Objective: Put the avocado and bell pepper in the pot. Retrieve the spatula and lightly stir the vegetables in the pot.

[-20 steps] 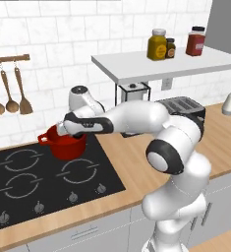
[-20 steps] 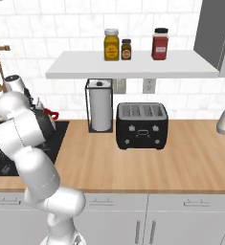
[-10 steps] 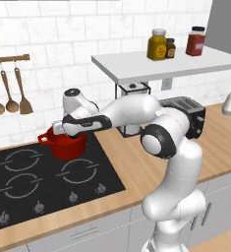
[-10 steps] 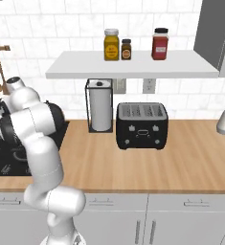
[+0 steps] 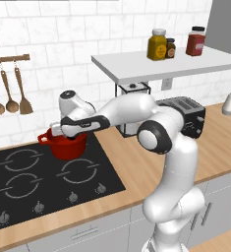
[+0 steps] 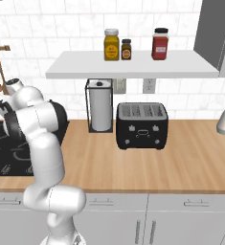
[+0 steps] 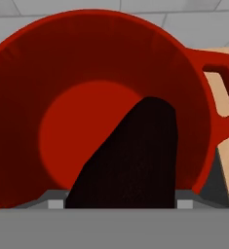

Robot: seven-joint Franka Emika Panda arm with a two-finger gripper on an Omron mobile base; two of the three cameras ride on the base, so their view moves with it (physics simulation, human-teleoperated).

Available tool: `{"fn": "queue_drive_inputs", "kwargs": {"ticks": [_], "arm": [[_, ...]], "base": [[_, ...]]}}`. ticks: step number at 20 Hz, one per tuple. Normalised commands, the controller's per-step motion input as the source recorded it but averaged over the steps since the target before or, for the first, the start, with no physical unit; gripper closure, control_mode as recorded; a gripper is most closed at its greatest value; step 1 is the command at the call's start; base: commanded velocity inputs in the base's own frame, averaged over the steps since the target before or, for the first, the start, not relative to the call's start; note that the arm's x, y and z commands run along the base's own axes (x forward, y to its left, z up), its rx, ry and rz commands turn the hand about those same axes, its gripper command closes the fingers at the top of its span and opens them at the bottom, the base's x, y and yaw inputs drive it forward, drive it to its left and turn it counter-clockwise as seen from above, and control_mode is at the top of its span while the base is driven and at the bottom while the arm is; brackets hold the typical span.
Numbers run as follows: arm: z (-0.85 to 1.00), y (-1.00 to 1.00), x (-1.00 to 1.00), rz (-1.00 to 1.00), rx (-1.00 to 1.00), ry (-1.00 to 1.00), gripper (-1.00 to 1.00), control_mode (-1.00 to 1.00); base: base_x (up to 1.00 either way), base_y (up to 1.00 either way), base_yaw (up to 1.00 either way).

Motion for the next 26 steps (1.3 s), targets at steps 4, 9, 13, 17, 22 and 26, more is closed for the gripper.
{"fn": "queue_drive_inputs", "kwargs": {"ticks": [4, 9, 13, 17, 22, 26], "arm": [[-0.16, 0.00, 0.02, -0.01, 0.00, 0.00, 1.00, -1.00], [-0.08, 0.00, 0.01, -0.01, 0.00, 0.00, 1.00, -1.00], [0.00, 0.00, 0.00, 0.00, 0.00, 0.00, -1.00, -1.00], [0.00, 0.00, 0.00, 0.00, 0.00, 0.00, -1.00, -1.00], [0.19, 0.02, 0.00, 0.00, 0.01, -0.05, -1.00, -1.00], [0.48, 0.00, 0.00, 0.02, 0.04, -0.12, -1.00, -1.00]], "base": [[0.00, 0.00, 0.00], [0.00, 0.00, 0.00], [0.00, 0.00, 0.00], [0.00, 0.00, 0.00], [0.00, 0.00, 0.00], [0.00, 0.00, 0.00]]}}
